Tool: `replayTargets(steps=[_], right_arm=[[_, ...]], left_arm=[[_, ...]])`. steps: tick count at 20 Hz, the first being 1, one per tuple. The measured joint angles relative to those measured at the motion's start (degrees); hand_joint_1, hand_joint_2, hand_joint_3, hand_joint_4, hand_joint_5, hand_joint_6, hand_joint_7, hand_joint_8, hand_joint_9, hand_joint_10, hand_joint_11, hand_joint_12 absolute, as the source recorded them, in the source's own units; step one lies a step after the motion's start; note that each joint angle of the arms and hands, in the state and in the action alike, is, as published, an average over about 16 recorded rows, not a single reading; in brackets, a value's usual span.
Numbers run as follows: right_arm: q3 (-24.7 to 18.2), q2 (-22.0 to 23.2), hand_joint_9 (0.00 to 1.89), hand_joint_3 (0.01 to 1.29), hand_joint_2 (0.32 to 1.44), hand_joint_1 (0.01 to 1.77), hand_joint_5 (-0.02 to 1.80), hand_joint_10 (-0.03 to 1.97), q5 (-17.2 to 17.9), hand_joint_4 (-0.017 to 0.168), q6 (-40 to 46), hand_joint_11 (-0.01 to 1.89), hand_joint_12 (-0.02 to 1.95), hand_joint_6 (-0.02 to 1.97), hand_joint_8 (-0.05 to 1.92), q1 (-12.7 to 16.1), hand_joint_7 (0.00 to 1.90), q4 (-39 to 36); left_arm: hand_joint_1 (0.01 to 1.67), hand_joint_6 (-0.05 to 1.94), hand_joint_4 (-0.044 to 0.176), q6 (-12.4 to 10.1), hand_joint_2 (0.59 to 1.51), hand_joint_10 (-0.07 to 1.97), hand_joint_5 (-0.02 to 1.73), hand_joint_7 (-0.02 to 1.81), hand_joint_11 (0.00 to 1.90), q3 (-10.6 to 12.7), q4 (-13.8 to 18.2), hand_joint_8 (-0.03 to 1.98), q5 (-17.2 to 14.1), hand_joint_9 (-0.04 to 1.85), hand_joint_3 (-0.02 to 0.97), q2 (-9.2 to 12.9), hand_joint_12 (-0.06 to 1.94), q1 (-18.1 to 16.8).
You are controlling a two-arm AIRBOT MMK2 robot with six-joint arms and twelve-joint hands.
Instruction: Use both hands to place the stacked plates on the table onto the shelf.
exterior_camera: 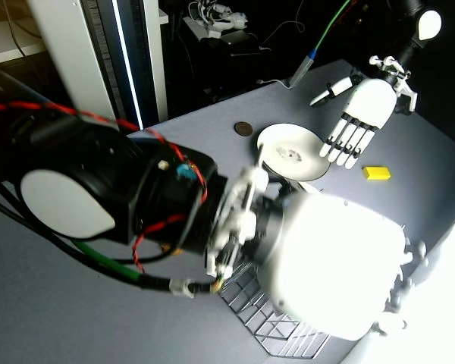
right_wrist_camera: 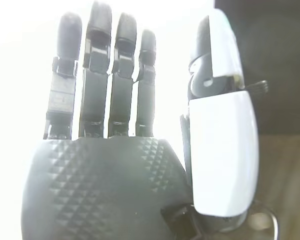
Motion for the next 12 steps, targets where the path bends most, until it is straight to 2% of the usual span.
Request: replayTargets(steps=[7, 12], right_arm=[[-12.0, 2.7, 0.95, 0.01, 1.0, 0.98, 0.74, 0.01, -0.8, -0.002, -11.9, 0.5, 1.19, 0.03, 0.02, 0.7, 0.88, -5.6], [-20.0, 4.2, 0.89, 0.01, 1.05, 0.9, 0.64, 0.02, -2.7, 0.0, -19.1, 0.46, 1.17, 0.03, 0.02, 0.3, 0.78, -7.5]], left_arm=[[0.02, 0.02, 0.0, -0.2, 1.057, 0.01, 0.04, 0.02, 0.02, 0.3, 0.2, 0.0, -0.2, 0.02, 0.015, -0.1, -0.01, -0.5], [0.02, 0.02, -0.001, -0.4, 1.059, 0.01, 0.04, 0.03, 0.02, 0.6, 0.3, 0.0, -0.6, 0.02, 0.015, -0.1, -0.01, -0.9]])
